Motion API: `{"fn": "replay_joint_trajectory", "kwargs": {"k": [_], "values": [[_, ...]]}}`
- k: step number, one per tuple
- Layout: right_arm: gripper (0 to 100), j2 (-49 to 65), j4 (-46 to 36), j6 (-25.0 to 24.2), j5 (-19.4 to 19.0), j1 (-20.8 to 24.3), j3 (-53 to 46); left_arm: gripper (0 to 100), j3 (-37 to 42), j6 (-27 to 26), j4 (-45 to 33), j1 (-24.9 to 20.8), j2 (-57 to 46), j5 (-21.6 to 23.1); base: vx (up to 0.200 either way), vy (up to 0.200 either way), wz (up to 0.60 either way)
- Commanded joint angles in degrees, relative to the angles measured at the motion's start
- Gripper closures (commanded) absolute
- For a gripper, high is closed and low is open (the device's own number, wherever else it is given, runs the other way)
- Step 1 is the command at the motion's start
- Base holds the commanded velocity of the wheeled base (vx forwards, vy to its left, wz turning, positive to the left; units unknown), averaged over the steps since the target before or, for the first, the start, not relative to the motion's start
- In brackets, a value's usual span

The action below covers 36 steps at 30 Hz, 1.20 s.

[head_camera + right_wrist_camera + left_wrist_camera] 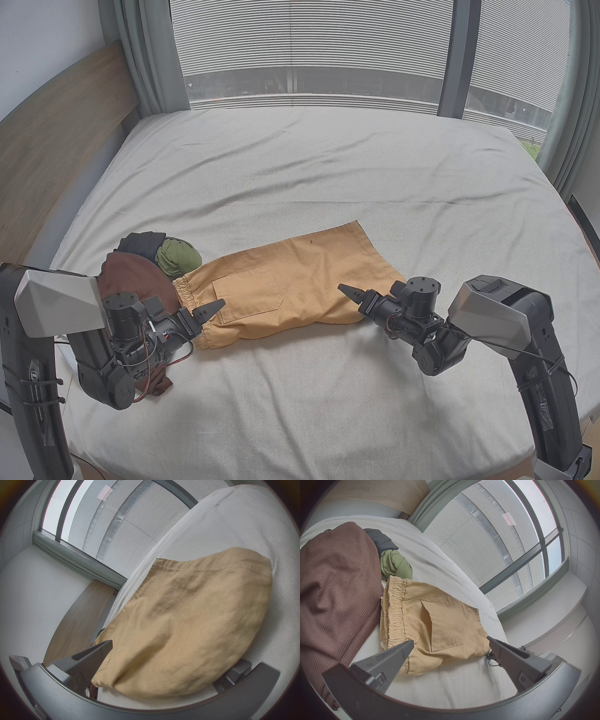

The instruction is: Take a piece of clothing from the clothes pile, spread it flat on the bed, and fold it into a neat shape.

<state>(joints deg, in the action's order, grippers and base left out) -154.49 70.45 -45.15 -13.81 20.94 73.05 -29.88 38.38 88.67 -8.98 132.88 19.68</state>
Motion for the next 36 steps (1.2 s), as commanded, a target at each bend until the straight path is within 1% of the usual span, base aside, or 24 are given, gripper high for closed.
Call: {"fn": "replay_joint_trajectory", "kwargs": {"k": [1,3,9,10,17,21,27,29,33,34,36], "values": [[0,-3.98,3.91,-0.64,0.01,0.68,2.36,0,-0.09,0.03,0.01,0.02,0.10,0.01,0.000,0.000,0.00],[0,-4.85,5.40,-0.64,0.10,0.85,2.54,0,-0.09,0.03,0.01,0.02,0.10,0.01,0.000,0.000,0.00],[0,-5.12,5.84,-0.72,0.19,1.03,2.36,0,-0.09,0.03,0.01,0.02,0.10,-0.08,0.000,0.000,0.00],[100,-5.21,5.84,-0.72,0.19,1.03,2.19,0,-0.09,0.03,0.01,0.02,0.10,-0.08,0.000,0.000,0.00],[100,-5.21,5.93,-0.72,0.28,1.03,1.92,0,-0.09,0.03,0.01,0.11,0.10,-0.08,0.000,0.000,0.00],[100,-4.24,6.54,-0.64,0.19,1.12,-0.80,0,-0.09,0.03,0.01,0.11,0.19,-0.08,0.000,0.000,0.00],[100,5.52,5.84,-0.29,0.54,1.29,-10.20,0,-0.09,0.03,0.01,0.37,0.01,0.01,0.000,0.000,0.00],[100,6.84,5.75,0.15,0.54,1.38,-12.23,0,-0.18,0.03,0.01,0.55,0.01,0.10,0.000,0.000,0.00],[100,10.17,4.87,4.11,0.89,1.47,-20.84,0,-0.44,0.12,0.01,0.72,0.19,0.28,0.000,0.000,0.00],[100,10.17,4.87,4.28,0.98,1.47,-21.10,0,-0.44,0.12,0.01,0.72,0.19,0.28,0.000,0.000,0.00],[100,11.49,4.35,6.04,4.06,1.38,-26.46,0,-0.18,0.12,0.01,0.63,0.10,0.28,0.000,0.000,0.00]]}}
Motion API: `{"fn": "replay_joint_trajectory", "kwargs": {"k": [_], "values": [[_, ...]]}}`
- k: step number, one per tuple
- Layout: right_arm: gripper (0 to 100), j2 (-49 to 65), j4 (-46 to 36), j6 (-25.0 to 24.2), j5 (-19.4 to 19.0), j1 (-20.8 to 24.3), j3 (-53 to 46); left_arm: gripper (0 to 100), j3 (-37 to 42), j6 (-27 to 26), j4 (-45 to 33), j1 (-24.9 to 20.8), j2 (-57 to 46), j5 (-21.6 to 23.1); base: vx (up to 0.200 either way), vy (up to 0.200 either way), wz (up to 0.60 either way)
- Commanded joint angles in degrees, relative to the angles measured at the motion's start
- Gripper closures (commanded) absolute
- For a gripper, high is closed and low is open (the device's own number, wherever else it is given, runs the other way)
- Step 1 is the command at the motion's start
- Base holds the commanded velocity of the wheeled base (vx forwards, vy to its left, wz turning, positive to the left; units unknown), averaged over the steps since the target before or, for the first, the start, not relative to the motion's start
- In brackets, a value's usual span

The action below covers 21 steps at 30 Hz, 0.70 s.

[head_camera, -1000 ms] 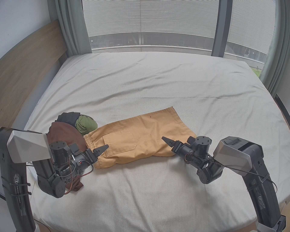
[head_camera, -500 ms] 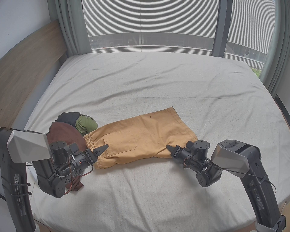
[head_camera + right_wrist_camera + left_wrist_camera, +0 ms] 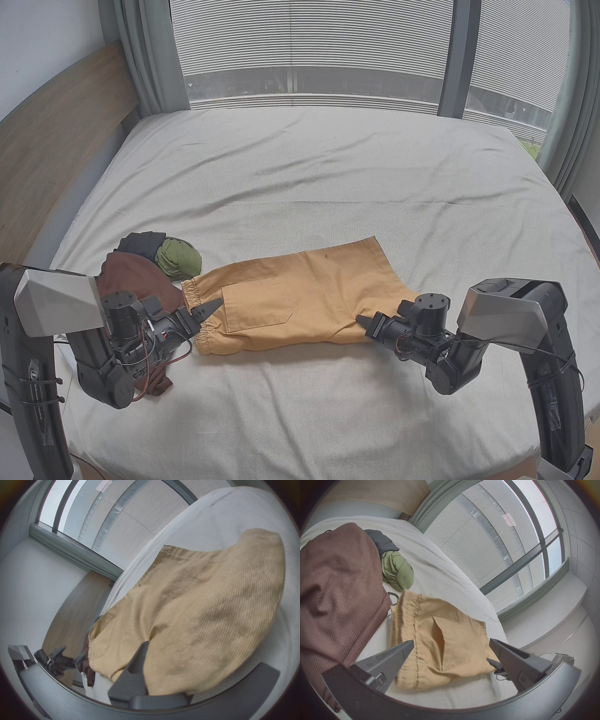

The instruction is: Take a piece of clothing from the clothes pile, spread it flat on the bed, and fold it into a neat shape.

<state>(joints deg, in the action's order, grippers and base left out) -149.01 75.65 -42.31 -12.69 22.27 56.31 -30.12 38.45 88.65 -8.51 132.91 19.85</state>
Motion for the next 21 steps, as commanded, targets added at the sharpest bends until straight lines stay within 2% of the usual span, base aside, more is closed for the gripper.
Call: {"fn": "replay_joint_trajectory", "kwargs": {"k": [1,3,10,21], "values": [[100,6.01,-0.86,3.38,3.20,0.05,-9.99,0,0.06,0.05,0.03,0.16,0.06,0.10,0.000,0.000,0.00],[100,6.62,-0.24,4.26,5.04,0.05,-14.12,0,0.15,0.05,0.03,0.07,-0.02,0.10,0.000,0.000,0.00],[100,8.73,5.20,5.49,5.75,0.23,-27.13,0,0.24,0.05,0.03,-0.28,-0.11,0.02,0.000,0.000,0.00],[100,6.01,12.68,5.40,6.89,1.11,-35.65,0,0.50,0.05,0.03,-0.46,0.06,0.10,0.000,0.000,0.00]]}}
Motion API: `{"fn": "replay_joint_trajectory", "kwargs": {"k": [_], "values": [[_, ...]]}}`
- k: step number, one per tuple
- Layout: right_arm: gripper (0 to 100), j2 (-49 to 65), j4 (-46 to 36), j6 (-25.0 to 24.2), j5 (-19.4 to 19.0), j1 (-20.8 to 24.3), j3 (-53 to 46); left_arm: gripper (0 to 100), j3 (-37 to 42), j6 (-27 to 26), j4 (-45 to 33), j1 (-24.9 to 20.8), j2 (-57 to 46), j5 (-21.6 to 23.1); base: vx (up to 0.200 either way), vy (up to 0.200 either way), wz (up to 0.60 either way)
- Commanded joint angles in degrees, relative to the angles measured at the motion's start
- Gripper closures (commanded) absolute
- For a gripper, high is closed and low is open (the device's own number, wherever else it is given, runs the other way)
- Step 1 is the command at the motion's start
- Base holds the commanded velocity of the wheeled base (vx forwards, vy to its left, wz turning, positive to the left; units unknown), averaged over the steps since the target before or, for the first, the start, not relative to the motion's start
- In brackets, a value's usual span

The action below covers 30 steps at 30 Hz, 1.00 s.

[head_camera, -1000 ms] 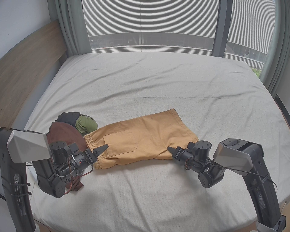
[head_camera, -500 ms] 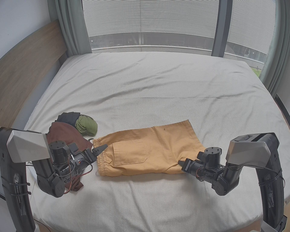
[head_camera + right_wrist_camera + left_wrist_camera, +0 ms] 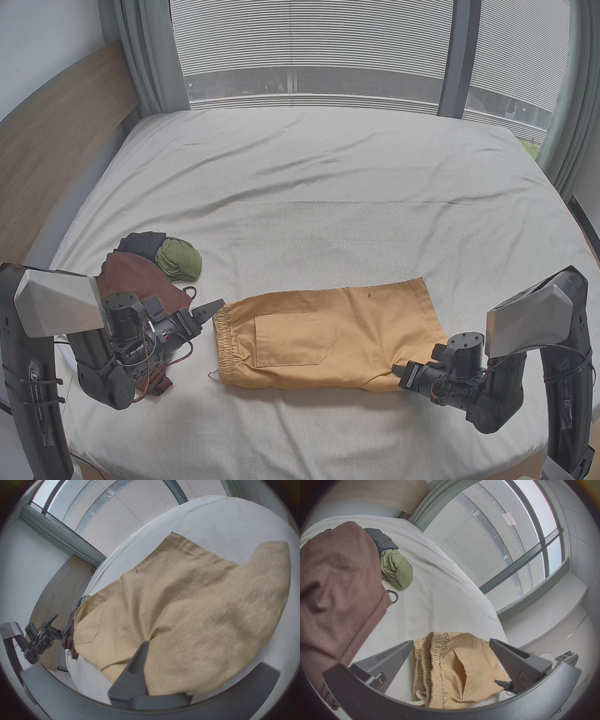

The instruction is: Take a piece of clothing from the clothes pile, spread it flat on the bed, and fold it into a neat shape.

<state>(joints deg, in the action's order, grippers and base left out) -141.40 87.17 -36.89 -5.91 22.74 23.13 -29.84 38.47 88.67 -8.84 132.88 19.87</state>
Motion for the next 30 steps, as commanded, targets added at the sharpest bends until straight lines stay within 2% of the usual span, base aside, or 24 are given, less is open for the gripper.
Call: {"fn": "replay_joint_trajectory", "kwargs": {"k": [1,5,6,14,22,25,30], "values": [[100,-1.86,1.16,-0.03,0.11,0.73,-2.47,0,0.31,0.02,0.01,-0.13,0.10,0.08,0.000,0.000,0.00],[100,-2.57,1.16,-0.03,-0.06,0.73,-2.38,0,0.57,-0.07,0.01,-0.30,0.10,0.17,0.000,0.000,0.00],[0,-2.65,1.16,-0.11,-0.15,0.73,-2.12,0,0.93,0.02,0.01,-0.57,0.10,0.17,0.000,0.000,0.00],[0,-1.78,1.16,-0.38,-1.03,3.46,-5.55,0,1.89,0.29,-0.08,-1.27,0.72,-0.10,0.000,0.000,0.00],[0,1.13,1.16,-0.64,-3.32,10.49,-11.00,0,1.81,0.20,-0.08,-1.53,4.06,-0.27,0.000,0.000,0.00],[0,2.27,1.16,-0.73,-3.67,11.63,-11.17,0,1.28,0.11,-0.08,-1.71,4.58,-0.36,0.000,0.000,0.00],[0,8.16,1.24,-0.73,-8.24,13.48,-12.67,0,1.01,0.11,-0.08,-1.80,6.60,-0.62,0.000,0.000,0.00]]}}
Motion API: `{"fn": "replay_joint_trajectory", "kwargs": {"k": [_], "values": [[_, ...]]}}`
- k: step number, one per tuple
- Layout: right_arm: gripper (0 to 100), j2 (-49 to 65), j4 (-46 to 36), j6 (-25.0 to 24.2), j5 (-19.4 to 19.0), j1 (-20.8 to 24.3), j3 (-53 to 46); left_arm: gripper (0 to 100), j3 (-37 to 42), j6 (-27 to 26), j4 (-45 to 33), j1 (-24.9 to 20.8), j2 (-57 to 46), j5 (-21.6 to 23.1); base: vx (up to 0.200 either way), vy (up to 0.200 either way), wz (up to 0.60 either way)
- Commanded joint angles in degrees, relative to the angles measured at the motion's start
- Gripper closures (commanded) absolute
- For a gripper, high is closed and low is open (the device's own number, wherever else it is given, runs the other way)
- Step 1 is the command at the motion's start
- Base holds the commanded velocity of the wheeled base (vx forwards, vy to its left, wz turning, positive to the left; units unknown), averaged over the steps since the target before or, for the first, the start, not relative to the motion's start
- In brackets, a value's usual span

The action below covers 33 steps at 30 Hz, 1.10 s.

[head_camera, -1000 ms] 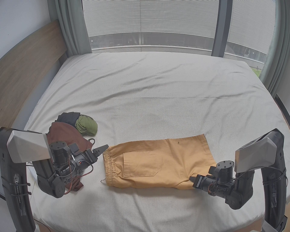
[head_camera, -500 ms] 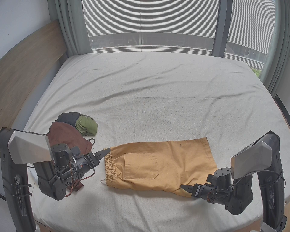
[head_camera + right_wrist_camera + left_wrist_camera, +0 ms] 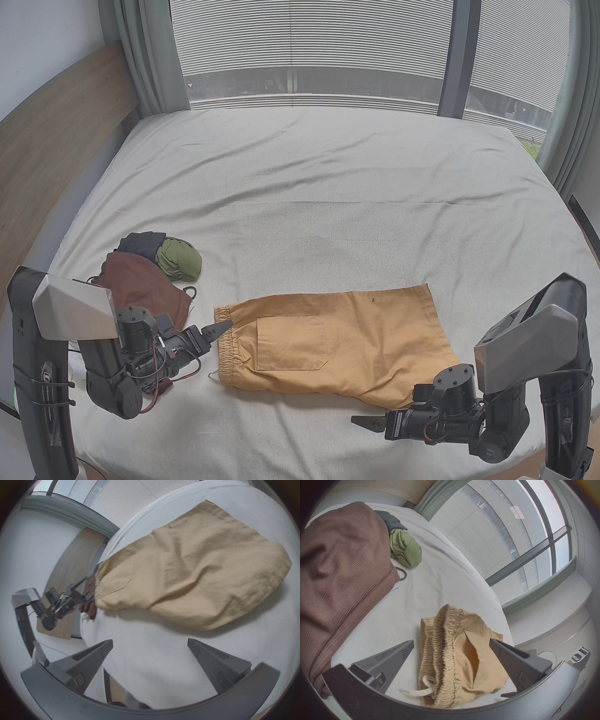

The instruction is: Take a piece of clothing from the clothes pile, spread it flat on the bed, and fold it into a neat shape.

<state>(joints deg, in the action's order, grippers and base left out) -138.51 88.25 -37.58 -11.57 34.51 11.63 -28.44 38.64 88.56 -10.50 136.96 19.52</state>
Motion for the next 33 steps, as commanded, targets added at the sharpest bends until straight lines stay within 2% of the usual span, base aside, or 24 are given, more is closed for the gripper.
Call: {"fn": "replay_joint_trajectory", "kwargs": {"k": [1,4,10,18,27,33], "values": [[0,6.50,0.17,-0.03,-3.46,1.96,-1.26,0,-0.65,-0.06,0.03,-0.14,3.14,-0.97,0.000,0.000,0.00],[0,9.22,0.17,-0.03,-4.16,2.05,-0.47,0,-1.00,0.03,0.03,-0.84,4.45,-2.29,0.000,0.000,0.00],[0,12.30,0.17,0.14,-6.71,0.91,3.40,0,-2.23,0.47,0.03,-1.46,5.86,-2.20,0.000,0.000,0.00],[0,13.62,0.08,0.14,-6.89,0.47,6.83,0,-2.06,0.73,0.12,-2.25,7.36,-1.85,0.000,0.000,0.00],[0,13.88,0.17,0.23,-6.89,-0.23,6.92,0,-4.08,5.56,0.03,-7.08,7.09,-2.29,0.000,0.000,0.00],[0,14.23,0.17,0.23,-6.89,-0.59,6.83,0,-5.92,6.36,0.03,-7.26,7.36,-2.20,0.000,0.000,0.00]]}}
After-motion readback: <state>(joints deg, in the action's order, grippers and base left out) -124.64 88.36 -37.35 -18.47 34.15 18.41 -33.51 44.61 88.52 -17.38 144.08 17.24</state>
